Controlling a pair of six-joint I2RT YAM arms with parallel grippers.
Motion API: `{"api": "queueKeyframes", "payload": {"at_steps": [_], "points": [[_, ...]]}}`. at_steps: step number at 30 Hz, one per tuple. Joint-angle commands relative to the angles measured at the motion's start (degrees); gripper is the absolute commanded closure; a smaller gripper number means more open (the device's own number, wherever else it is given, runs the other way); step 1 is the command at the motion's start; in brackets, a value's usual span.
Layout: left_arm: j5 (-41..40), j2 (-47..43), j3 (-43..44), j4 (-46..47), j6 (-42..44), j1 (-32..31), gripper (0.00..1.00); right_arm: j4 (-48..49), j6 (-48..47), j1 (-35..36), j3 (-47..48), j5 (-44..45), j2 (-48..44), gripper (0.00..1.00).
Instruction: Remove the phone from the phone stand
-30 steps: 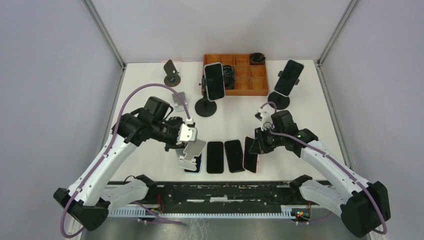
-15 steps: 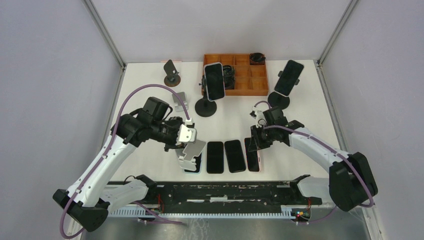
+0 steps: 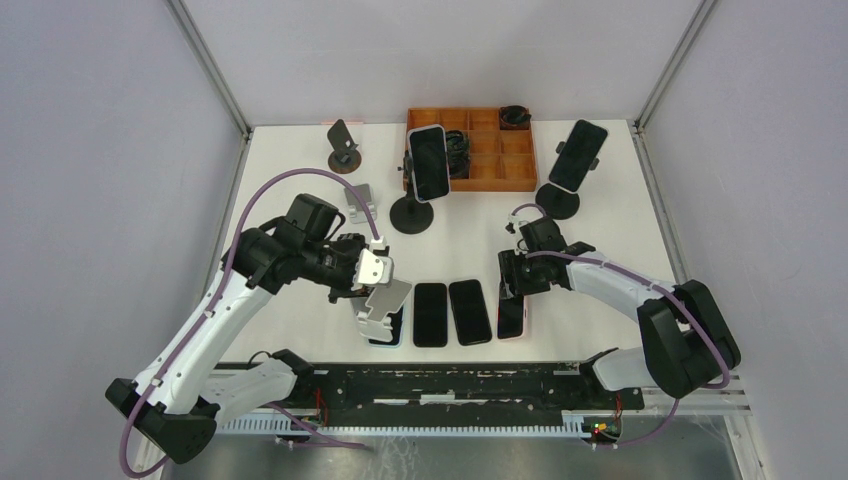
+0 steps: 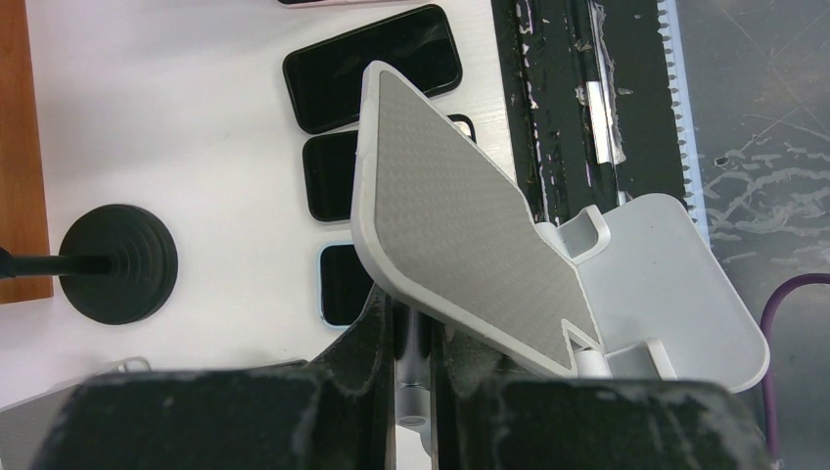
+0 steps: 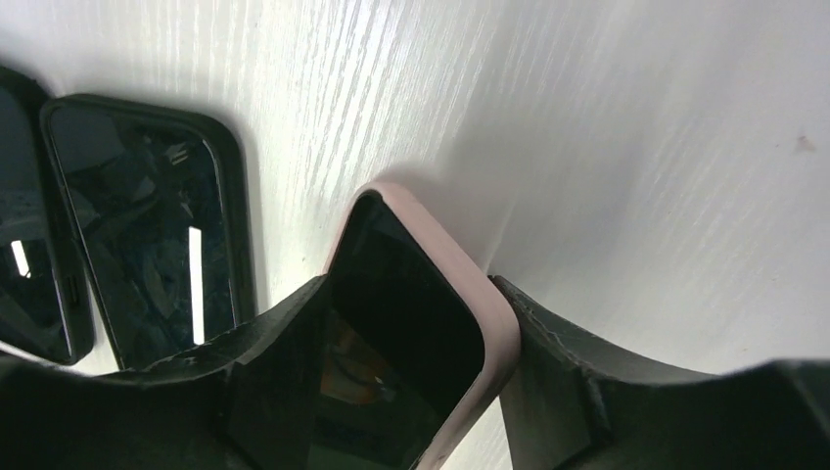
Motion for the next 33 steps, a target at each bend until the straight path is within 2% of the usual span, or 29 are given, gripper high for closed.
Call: {"api": "queueKeyframes", "payload": {"at_steps": [1,7,14,17,21,24,27,31,33], "points": [[1.35,-0.61,1.25,-0.08,3.02,-0.18,0.98,3.33,-0.56,-0.22,-1.36,3.24,-0.32,0.33],[1.67,0.20,1.87,-0.08,2.99,-0.18,0.98,5.60,-0.25,-0.24,-2.40,0.77,-1.41,0.25],[1.60,0.23,2.24,-0.02,2.70,-0.19,0.98,3.87,2.62,-0.17,-2.09,4.44,-2.19,0.25],[1.54,0.23,2.24,-0.07,2.71,-0.18,0.98,4.37,5.61,-0.16,-2.79,4.87,-6.71,0.25],[1.62,0.34,2.32,0.65,1.97,-0.18,0.98,8.45,8.54,0.14,-2.87,-0.60,-18.44,0.23],[2.24,0.00,2.05,3.46,-0.24,-0.18,0.98,15.12,10.77,1.84,-2.49,-12.23,-26.21,0.22],[2.93,-0.77,1.40,8.53,-4.19,-0.20,0.98,25.25,15.51,8.49,-2.31,-19.85,-30.59,0.25],[3.53,-1.25,1.23,14.68,-9.07,-0.18,0.98,42.18,23.04,18.71,-3.51,-21.83,-32.66,0.30],[3.70,-1.07,1.77,16.70,-11.16,-0.18,0.98,50.35,26.92,21.52,-3.82,-21.77,-32.27,0.32]]}}
